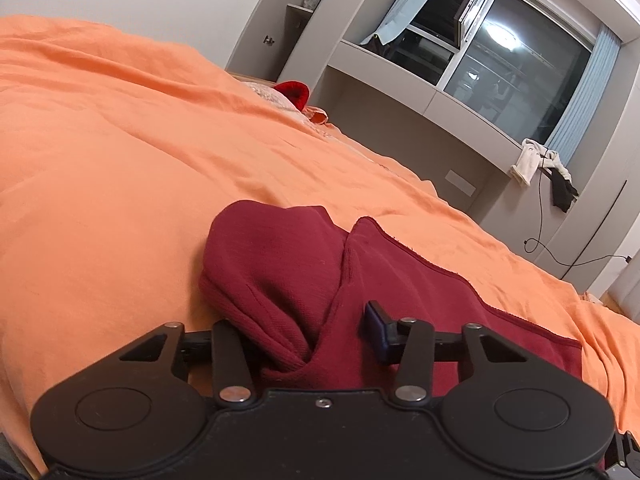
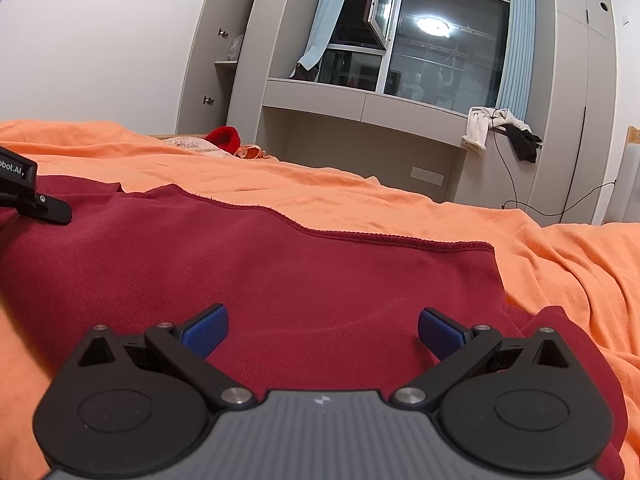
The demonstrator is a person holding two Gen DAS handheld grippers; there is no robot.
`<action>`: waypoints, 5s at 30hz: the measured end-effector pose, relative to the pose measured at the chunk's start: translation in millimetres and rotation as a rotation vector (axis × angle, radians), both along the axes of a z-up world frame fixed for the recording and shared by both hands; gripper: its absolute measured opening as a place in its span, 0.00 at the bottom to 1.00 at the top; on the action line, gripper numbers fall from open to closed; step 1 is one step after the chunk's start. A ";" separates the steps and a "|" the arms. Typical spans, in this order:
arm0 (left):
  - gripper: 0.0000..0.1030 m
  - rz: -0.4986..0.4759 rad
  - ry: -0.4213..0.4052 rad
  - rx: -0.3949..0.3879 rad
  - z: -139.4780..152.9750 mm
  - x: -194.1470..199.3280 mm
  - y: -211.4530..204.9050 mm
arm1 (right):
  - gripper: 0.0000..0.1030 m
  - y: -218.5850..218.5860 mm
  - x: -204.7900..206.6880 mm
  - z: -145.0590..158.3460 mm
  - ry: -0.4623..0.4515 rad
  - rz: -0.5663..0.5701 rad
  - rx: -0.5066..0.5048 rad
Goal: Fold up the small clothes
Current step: 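Move the left gripper down to the end of the folded shirt strip, then close the left gripper on the shirt end and lift it, then fold the lifted shirt end over the strip and open the left gripper, then move the right gripper to the folded shirt bundle and close on it, then fold the gripped shirt part over the bundle and open the right gripper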
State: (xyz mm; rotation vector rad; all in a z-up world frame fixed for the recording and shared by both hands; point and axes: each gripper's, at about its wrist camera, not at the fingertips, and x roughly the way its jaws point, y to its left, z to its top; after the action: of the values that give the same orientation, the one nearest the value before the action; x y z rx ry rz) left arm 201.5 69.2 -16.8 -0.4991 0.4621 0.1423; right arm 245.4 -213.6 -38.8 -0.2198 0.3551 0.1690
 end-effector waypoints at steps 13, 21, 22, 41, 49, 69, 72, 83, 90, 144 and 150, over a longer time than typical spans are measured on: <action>0.20 -0.031 -0.008 0.028 5.8 0.8 -5.3 | 1.00 -2.3 2.1 -0.7 0.013 0.003 0.022; 0.17 -0.082 -0.005 0.123 25.5 13.5 -24.6 | 1.00 -11.6 -1.7 11.3 0.071 0.032 0.049; 0.17 -0.089 -0.005 0.130 29.4 15.4 -26.6 | 1.00 -18.1 -5.3 17.3 0.074 0.047 0.066; 0.16 -0.367 -0.041 0.377 96.4 44.9 -187.4 | 1.00 -195.9 -43.9 97.7 -0.050 -0.180 0.342; 0.17 -0.551 -0.045 0.430 77.5 17.8 -266.5 | 1.00 -232.7 -47.5 100.6 -0.047 -0.227 0.393; 0.98 -0.807 -0.157 0.451 61.6 -32.9 -243.7 | 1.00 -230.2 -23.2 73.2 0.106 -0.201 0.489; 0.99 -0.836 -0.202 0.492 63.4 -36.9 -237.9 | 1.00 -230.1 -16.2 71.9 0.132 -0.177 0.581; 0.99 -0.863 -0.252 0.653 54.4 -21.7 -214.0 | 1.00 -200.5 29.5 62.4 0.237 0.121 0.750; 0.99 -0.895 -0.352 0.654 28.8 -13.8 -204.4 | 0.87 -203.8 63.2 42.4 0.308 0.101 0.788; 0.41 -1.015 -0.368 0.637 19.4 -27.2 -218.7 | 0.08 -238.0 46.1 41.9 0.255 -0.074 0.682; 0.50 -1.074 -0.321 0.486 16.8 -16.4 -207.1 | 0.23 -237.0 41.8 29.0 0.287 -0.110 0.638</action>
State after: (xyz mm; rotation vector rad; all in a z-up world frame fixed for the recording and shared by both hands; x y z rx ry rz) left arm 185.2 -137.9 0.0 0.2442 0.3134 -0.8332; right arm 287.3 -450.5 -9.9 0.4582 0.5775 0.1975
